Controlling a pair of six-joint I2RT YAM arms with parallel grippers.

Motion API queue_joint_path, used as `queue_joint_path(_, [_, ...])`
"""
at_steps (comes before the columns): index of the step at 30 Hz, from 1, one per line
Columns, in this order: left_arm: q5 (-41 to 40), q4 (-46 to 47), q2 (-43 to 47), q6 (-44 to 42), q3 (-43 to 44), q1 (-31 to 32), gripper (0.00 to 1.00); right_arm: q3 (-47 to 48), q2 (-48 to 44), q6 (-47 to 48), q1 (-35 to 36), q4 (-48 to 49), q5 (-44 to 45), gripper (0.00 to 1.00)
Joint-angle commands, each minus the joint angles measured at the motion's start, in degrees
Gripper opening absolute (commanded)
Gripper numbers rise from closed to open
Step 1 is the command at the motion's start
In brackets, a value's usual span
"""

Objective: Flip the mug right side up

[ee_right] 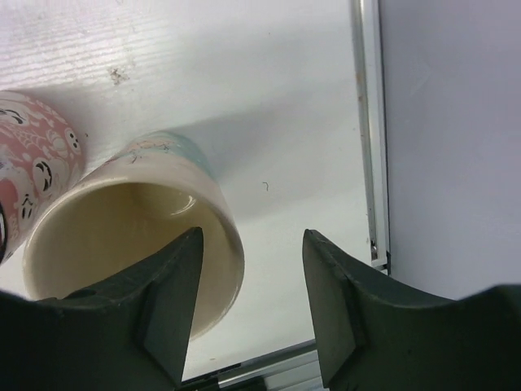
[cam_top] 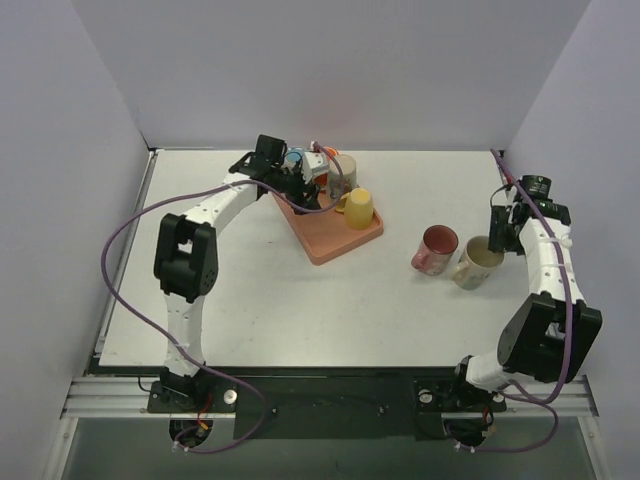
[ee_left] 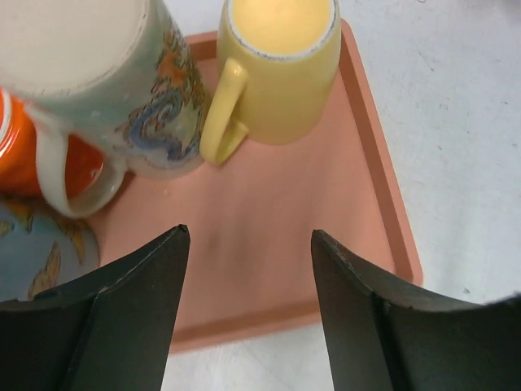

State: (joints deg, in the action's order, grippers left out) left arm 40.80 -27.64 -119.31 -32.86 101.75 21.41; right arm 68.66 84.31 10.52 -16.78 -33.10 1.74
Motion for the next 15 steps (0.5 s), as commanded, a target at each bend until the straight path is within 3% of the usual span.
queue_joint_path(1, [5.43, 6.10, -4.96, -5.37, 6.70, 2.58, 0.71, 1.39, -6.60, -4.11, 1.57, -2.76, 2.66, 0.55])
queue_joint_path(5, [6.13, 7.77, -8.48, -7.22, 8.37, 3.99, 0.73, 0.60, -9.86, -5.16, 2.36, -3.11, 3.00, 0.56])
queue_joint_path(6, [6.14, 8.47, -9.01, -7.22, 8.98, 4.08, 0.75, 0.42, -10.74, -5.16, 2.54, -3.20, 3.18, 0.74])
queue_joint_path(7, [6.14, 8.74, -10.23, -7.04, 9.51, 4.17, 0.75, 0.24, -11.10, -5.42, 2.71, -3.46, 3.45, 0.76])
queue_joint_path(15, [5.52, 11.11, -14.99, -5.64, 13.73, 4.34, 0.77, 0.24, -14.62, -4.82, 6.04, -3.64, 0.55, 0.77])
